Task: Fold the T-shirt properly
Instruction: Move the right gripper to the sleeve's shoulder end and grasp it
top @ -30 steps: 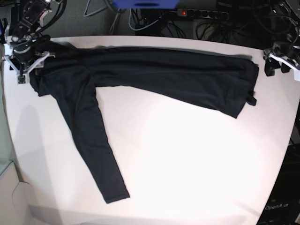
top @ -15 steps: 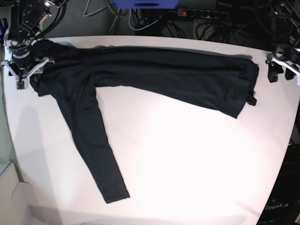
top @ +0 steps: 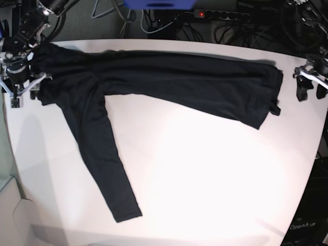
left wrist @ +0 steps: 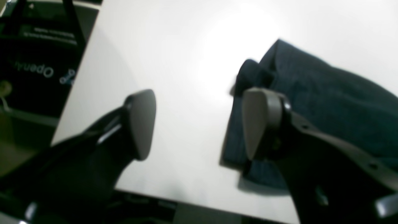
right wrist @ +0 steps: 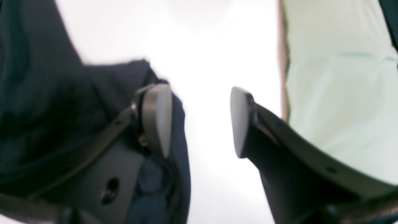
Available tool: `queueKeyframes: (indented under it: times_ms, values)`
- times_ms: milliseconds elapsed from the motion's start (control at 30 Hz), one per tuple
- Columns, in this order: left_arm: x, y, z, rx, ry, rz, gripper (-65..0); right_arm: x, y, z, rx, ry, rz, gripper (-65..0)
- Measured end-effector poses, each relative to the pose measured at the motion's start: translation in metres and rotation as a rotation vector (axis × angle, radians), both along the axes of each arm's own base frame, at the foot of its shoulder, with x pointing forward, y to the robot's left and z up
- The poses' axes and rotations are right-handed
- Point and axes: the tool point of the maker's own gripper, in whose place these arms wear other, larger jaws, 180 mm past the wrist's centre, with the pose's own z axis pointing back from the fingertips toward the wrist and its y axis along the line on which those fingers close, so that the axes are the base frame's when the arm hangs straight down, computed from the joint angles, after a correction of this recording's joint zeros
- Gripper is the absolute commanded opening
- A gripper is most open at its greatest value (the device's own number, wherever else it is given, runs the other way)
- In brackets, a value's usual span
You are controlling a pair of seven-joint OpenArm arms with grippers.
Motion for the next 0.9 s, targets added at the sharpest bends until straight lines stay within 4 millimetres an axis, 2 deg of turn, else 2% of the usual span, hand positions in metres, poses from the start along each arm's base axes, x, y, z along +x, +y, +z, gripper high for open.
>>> queueKeyframes:
  times_ms: [100, 233, 633, 900]
  values:
    - [-0.002, 0.006, 0.004, 0.009, -0.003, 0.022, -23.0, 0.007, 0.001, 0.005, 0.000, -0.024, 0.004, -33.3]
    - [0.007, 0.005, 0.012, 0.014, -0.037, 0.018, -23.0, 0.011, 0.001, 0.007, 0.001, -0.031, 0.001, -33.2]
    - [0.018, 0.004, 0.016, 0.009, -0.061, 0.017, -23.0, 0.052, 0.001, 0.037, 0.006, -0.140, 0.000, -33.1]
    - [0.017, 0.006, -0.003, -0.046, -0.032, 0.036, -23.0, 0.079, 0.035, 0.041, 0.009, -0.149, 0.116, -33.1]
